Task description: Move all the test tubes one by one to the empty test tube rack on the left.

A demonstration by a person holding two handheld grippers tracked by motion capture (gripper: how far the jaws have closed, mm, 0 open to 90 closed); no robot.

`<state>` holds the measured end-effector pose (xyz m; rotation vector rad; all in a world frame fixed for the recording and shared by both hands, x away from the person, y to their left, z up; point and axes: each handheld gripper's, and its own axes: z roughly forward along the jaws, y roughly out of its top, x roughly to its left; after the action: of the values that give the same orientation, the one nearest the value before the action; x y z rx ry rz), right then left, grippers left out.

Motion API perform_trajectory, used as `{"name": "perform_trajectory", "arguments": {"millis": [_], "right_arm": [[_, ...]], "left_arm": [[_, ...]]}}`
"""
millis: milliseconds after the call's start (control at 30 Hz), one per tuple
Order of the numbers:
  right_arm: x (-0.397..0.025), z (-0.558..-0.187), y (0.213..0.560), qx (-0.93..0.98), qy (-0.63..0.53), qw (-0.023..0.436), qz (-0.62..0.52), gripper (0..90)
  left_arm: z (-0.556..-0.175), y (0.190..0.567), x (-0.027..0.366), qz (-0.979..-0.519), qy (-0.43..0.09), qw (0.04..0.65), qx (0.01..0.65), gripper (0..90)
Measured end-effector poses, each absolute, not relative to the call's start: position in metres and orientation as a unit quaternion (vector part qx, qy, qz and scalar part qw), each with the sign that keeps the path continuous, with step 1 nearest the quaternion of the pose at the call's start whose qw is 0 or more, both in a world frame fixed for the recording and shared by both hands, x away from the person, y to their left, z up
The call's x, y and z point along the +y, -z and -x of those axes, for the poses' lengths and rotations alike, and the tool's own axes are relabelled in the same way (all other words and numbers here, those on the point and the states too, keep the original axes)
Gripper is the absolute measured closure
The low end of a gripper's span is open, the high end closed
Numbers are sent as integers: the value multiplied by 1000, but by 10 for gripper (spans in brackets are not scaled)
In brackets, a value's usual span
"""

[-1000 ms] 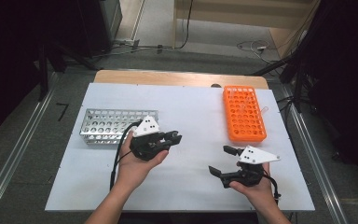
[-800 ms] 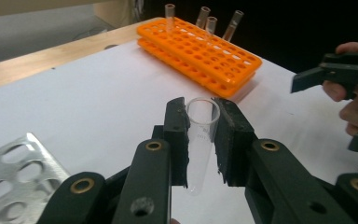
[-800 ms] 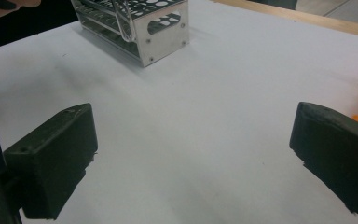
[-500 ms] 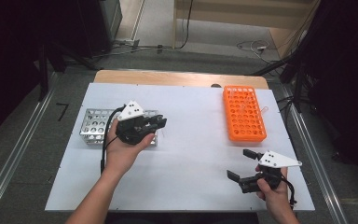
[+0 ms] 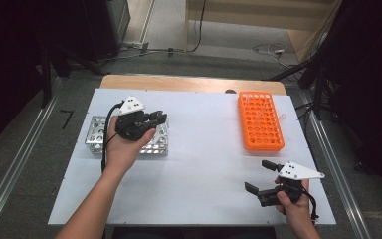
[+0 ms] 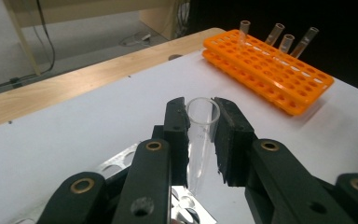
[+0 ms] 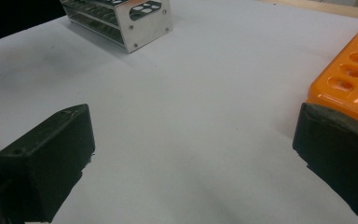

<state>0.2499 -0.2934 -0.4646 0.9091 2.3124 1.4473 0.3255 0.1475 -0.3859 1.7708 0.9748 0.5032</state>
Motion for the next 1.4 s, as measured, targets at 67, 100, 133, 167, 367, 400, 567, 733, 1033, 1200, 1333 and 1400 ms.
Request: {"name": "perform_trajectory", "arguments": {"millis": [67,100,133,167,367,400,567,733,1033,1200,1333,1400], "right_arm": [[-294,-250,466,798,-498,130,-313,0],[-293,-250,466,799,-498,129,-313,0],[-293,-250,466,799,-497,127,-312,0],[-292,-249,466,800,-498,128,-309,0],[-291,-249,466,802,-497,127,-307,0],[-291,-249,466,802,-496,127,-306,0],[-291,-249,466,804,-494,125,-306,0],[-291,-249,466,803,-495,125,-307,0],[-292,-249,466,803,-495,126,-308,0],[-293,-249,465,802,-496,126,-308,0],[-293,-249,465,801,-497,126,-308,0],[-293,-249,465,802,-496,127,-308,0]], "left_arm": [[-330,385,149,-734,-212,502,405,755],[-332,384,149,-732,-215,503,406,755],[-334,383,150,-731,-215,503,408,755],[-336,383,150,-730,-219,501,409,755],[-347,379,152,-730,-233,491,413,755],[-349,378,152,-730,-235,490,414,755],[-357,378,153,-729,-243,482,422,755],[-364,383,150,-734,-246,470,424,755],[-374,394,145,-742,-241,456,429,755],[-376,400,141,-750,-241,442,428,755],[-378,406,137,-758,-239,429,429,755],[-379,409,136,-760,-238,427,428,755]]}}
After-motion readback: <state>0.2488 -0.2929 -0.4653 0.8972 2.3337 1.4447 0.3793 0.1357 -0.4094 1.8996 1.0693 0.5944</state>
